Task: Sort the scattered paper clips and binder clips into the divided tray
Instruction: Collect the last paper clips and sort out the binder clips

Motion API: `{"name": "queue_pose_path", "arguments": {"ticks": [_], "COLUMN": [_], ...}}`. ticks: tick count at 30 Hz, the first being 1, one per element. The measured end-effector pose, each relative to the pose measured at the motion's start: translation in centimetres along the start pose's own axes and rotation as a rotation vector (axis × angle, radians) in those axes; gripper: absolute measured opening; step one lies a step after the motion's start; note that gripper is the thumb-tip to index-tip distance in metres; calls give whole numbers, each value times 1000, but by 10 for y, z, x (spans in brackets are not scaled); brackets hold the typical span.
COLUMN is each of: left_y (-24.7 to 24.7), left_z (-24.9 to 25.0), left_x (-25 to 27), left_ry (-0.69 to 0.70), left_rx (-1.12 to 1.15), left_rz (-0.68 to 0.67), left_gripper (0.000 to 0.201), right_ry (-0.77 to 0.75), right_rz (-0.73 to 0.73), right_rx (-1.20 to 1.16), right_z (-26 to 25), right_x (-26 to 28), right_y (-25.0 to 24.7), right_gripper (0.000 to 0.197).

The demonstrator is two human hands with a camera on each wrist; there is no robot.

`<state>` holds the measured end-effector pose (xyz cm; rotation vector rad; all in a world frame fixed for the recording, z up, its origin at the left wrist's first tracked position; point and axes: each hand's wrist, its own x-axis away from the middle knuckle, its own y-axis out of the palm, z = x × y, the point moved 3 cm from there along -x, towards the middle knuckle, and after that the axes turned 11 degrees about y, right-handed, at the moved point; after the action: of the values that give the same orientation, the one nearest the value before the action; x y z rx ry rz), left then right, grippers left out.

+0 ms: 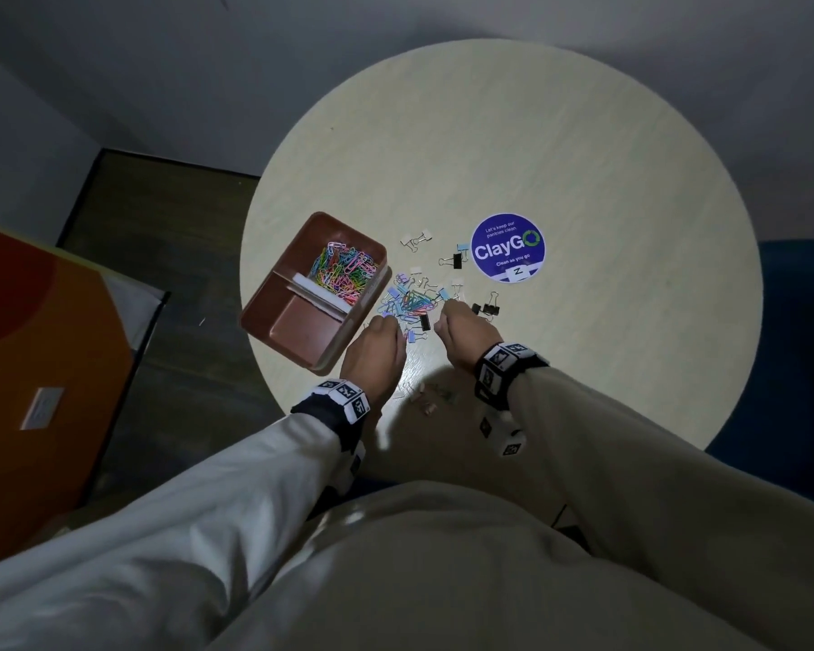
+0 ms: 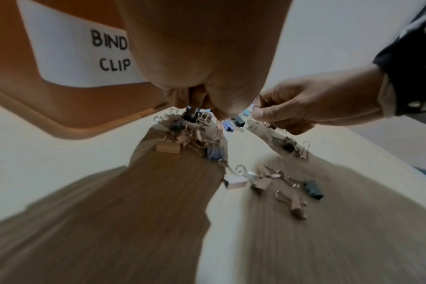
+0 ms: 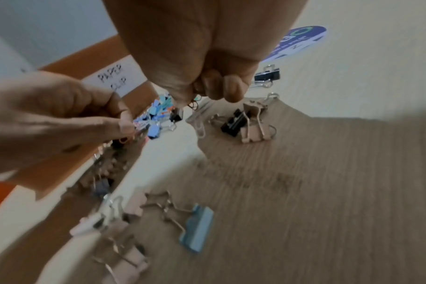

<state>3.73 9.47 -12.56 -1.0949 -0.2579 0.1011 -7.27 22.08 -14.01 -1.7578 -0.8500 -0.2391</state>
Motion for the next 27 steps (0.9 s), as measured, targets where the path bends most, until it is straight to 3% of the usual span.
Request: {"name": "queue_pose_path", "arguments": {"ticks": [4,7,11,14,19,23,27], "left_y": [-7,-24,-57,-87,-124,-128,-128], "left_z": [12,20,21,7,-37,-67,-74], "left_x": [5,5,-6,-17,-44,-68,-80], "left_ry": [46,62,80,1,-183,-374,-339], "left_rx": [237,350,463,499,348,256,149], "left_rz": [-5,48,110,189,211,31,-90], "left_gripper": [28,29,19,19,16,30,32], "right_ry": [-23,-32,-62,-129,-188,-153,-159], "right_rz": [72,18,28,23,101,83,15], "right_rx": [-232,-393,-511,-570,-520,-409,-120], "right_z": [-1,-11,-40,-75,-134,-169,-182], "right_x": [9,9,5,-1,-12,-26,-29], "right_y": [-12,-21,-35,-50,-69,-61,-55], "right_gripper": [26,28,16,9,11,14,25]}}
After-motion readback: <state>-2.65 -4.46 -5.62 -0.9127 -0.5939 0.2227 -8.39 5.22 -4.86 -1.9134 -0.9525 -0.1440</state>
